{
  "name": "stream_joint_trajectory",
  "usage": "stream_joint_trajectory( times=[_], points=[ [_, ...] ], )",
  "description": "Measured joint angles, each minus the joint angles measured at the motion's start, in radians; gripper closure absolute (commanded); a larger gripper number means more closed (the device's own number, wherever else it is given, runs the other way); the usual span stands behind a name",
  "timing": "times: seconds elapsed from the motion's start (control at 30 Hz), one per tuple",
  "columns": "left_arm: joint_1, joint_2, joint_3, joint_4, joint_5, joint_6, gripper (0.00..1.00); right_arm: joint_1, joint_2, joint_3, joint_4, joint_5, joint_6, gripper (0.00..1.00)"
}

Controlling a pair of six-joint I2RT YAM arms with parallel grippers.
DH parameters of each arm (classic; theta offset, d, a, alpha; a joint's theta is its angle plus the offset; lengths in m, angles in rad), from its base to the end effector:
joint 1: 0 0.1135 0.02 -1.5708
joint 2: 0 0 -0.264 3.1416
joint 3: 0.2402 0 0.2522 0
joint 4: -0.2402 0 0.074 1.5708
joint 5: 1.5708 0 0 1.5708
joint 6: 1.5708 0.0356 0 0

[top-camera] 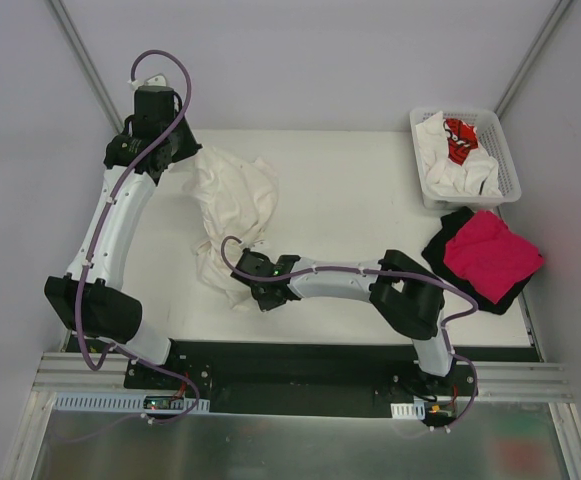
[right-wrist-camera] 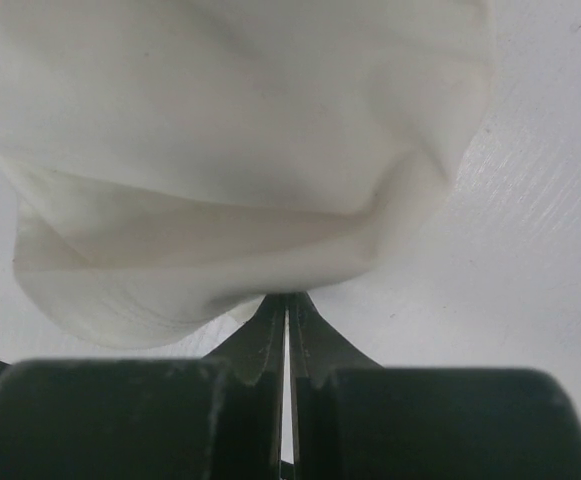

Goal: Fold and stack the t-shirts
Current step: Flatten out the tshirt

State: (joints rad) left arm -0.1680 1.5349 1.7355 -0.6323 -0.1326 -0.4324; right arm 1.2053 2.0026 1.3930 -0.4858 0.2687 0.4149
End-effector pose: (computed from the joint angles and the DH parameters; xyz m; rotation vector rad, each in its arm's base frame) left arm 0.3339 -0.0519 0.4392 -0.3489 1.9768 -0.2526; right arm 0.1572 0.3844 0.1659 -0.9278 2.4467 0.2153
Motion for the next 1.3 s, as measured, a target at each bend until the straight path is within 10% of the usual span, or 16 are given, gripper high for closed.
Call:
stream_joint_trajectory(
  times=[1.3],
  points=[
    [0.0,-0.026,-0.033,0.007,-0.002,0.0,1.0,-0.587,-0.246,-0.352,0.119,0.184,-0.019,0.99]
  ],
)
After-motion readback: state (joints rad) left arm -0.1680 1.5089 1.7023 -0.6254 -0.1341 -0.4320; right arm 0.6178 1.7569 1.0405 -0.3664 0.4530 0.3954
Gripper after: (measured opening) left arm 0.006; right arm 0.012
